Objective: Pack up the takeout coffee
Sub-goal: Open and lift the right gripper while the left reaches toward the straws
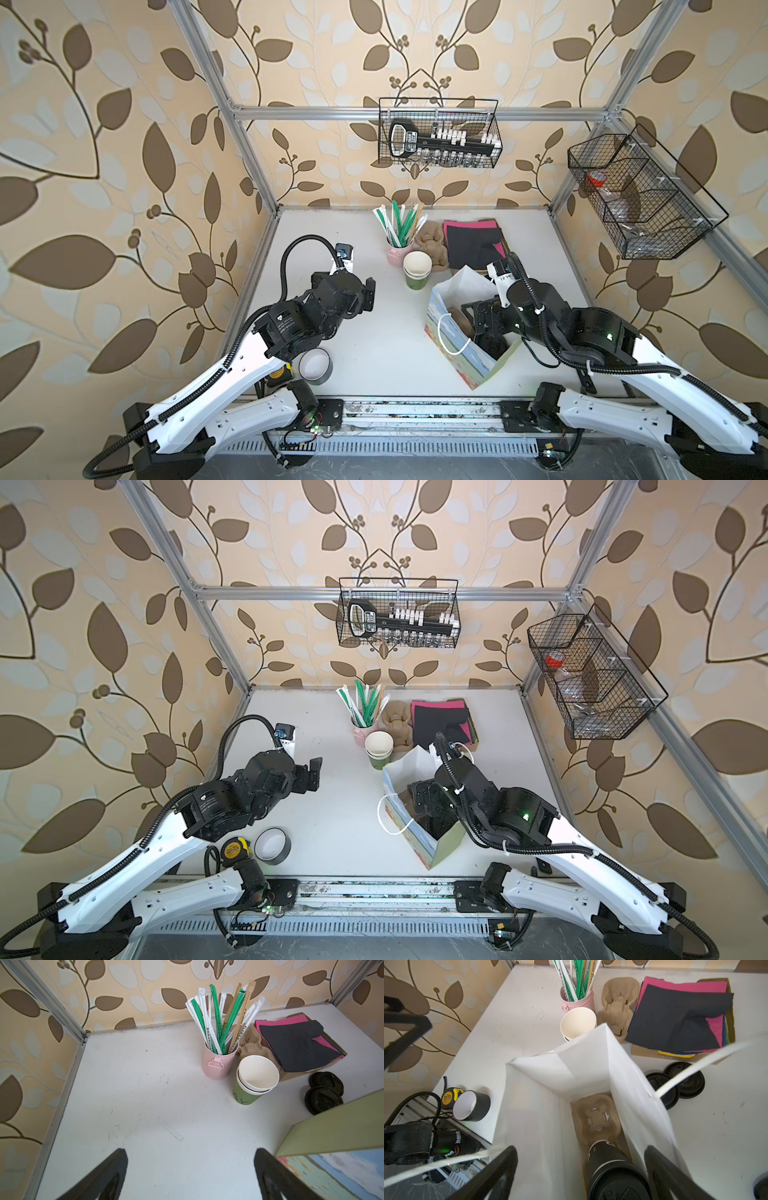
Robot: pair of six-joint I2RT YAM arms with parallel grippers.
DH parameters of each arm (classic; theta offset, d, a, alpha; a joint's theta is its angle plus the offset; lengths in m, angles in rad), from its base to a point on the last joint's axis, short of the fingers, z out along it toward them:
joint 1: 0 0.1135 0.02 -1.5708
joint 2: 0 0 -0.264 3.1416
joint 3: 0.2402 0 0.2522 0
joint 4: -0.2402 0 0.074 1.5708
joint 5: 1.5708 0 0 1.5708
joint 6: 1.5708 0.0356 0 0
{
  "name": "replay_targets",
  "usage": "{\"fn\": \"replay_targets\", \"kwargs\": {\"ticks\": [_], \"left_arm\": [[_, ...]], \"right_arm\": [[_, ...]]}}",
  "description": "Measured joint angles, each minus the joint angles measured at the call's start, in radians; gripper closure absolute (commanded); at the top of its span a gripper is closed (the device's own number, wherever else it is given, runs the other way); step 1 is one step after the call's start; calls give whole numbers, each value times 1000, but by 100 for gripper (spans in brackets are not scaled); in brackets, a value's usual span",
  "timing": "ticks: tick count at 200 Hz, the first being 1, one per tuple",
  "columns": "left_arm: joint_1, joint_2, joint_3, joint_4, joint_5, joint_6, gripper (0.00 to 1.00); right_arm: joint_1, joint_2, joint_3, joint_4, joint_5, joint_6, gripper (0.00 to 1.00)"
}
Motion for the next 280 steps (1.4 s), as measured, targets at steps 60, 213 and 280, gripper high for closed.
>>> {"fn": "replay_targets", "kwargs": {"ticks": [60, 213, 280], "left_arm": [[21, 113, 60, -12, 69, -2, 1], [285, 1043, 878, -14, 473, -2, 11], [334, 1189, 1009, 48, 462, 58, 27]], "right_arm": [[0, -130, 30, 43, 53, 0, 5], [4, -435, -148, 104, 134, -2, 6], [5, -507, -211, 138, 49, -16, 8]]}}
